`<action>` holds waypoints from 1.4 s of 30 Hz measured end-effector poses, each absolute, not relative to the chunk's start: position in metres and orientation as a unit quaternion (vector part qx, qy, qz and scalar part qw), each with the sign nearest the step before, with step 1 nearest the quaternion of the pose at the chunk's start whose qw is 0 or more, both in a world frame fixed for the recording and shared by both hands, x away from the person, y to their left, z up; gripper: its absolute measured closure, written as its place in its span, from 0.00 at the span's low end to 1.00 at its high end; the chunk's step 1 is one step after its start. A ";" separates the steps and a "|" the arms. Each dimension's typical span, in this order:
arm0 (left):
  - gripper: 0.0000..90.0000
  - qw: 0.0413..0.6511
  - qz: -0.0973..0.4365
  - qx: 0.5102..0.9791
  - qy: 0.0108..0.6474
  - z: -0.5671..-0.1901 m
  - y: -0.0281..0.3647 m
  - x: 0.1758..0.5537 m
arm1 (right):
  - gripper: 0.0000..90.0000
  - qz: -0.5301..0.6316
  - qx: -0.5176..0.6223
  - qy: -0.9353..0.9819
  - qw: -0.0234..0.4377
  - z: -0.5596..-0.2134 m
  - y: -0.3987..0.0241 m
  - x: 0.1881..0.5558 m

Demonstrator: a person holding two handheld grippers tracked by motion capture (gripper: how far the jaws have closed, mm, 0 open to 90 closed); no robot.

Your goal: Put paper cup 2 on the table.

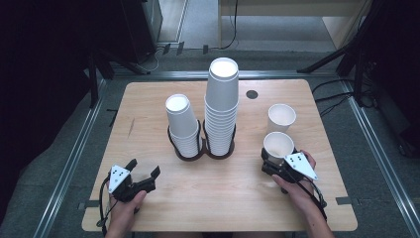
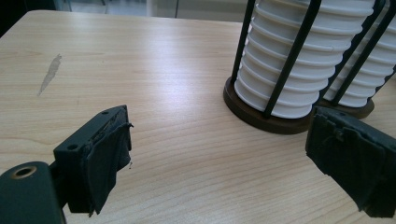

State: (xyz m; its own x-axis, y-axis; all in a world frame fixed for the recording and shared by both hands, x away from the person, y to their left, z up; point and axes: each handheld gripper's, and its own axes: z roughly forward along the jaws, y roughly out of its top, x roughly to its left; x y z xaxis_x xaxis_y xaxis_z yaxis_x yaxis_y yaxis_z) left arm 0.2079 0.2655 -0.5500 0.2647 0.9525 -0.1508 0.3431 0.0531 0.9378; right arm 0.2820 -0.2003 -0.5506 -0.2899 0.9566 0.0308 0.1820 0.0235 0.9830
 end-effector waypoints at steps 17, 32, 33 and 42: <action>0.08 0.503 0.299 0.617 0.526 -0.550 0.267 0.208 | 0.00 0.531 0.460 0.610 0.366 -0.540 -0.210 0.272; 0.08 0.504 0.297 0.617 0.526 -0.550 0.267 0.208 | 0.00 0.524 0.445 0.615 0.386 -0.536 -0.223 0.248; 0.08 0.504 0.297 0.618 0.526 -0.550 0.267 0.208 | 0.00 0.523 0.445 0.615 0.388 -0.536 -0.224 0.247; 0.08 0.504 0.299 0.618 0.525 -0.550 0.266 0.208 | 0.00 0.519 0.452 0.608 0.396 -0.535 -0.240 0.238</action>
